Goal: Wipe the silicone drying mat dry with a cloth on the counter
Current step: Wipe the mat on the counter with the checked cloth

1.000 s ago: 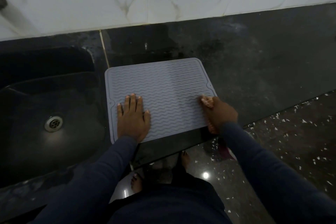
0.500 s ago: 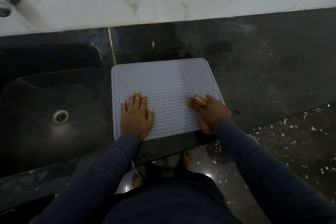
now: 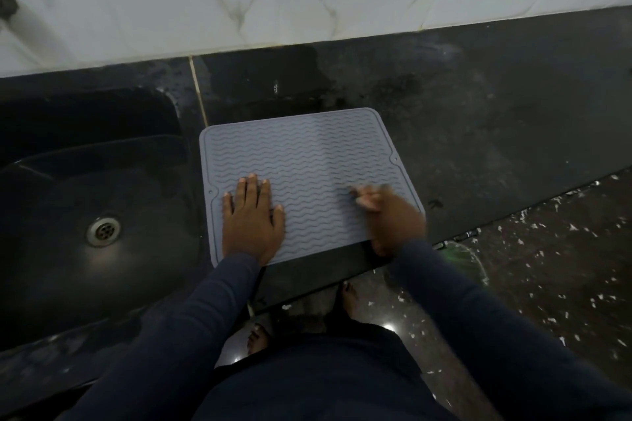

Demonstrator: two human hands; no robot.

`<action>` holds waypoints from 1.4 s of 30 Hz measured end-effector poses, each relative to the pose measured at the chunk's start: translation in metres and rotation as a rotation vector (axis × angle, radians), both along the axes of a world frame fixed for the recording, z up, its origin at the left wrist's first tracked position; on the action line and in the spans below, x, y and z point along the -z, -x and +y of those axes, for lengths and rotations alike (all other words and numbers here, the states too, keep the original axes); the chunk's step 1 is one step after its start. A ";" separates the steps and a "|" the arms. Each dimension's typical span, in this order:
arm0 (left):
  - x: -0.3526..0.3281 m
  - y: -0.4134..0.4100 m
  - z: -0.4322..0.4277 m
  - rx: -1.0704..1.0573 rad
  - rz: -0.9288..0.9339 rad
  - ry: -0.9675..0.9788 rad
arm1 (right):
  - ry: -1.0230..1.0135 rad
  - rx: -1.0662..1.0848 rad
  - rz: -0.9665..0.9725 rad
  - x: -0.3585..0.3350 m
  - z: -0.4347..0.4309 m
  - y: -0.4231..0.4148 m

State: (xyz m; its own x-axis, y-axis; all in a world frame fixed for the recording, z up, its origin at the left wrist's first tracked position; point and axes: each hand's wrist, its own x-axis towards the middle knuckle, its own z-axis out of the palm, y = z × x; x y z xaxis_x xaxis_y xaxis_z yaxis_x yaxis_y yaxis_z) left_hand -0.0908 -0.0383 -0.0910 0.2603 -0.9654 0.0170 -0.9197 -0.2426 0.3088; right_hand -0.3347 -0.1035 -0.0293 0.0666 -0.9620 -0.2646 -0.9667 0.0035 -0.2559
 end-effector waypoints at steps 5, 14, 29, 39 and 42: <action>0.001 0.000 0.000 0.009 0.009 0.015 | 0.069 0.178 0.131 -0.012 -0.038 0.063; 0.003 0.000 0.001 0.005 0.034 0.043 | 0.012 -0.086 -0.067 0.003 -0.003 -0.008; -0.062 0.049 -0.019 -0.336 1.474 0.060 | -0.492 0.581 -1.357 -0.012 -0.003 -0.062; -0.103 0.000 -0.030 0.167 1.178 -0.284 | 0.175 -0.782 -0.126 -0.036 -0.015 -0.020; -0.106 -0.002 -0.036 -0.043 1.584 -0.347 | 0.049 -0.761 -0.404 -0.020 -0.003 -0.040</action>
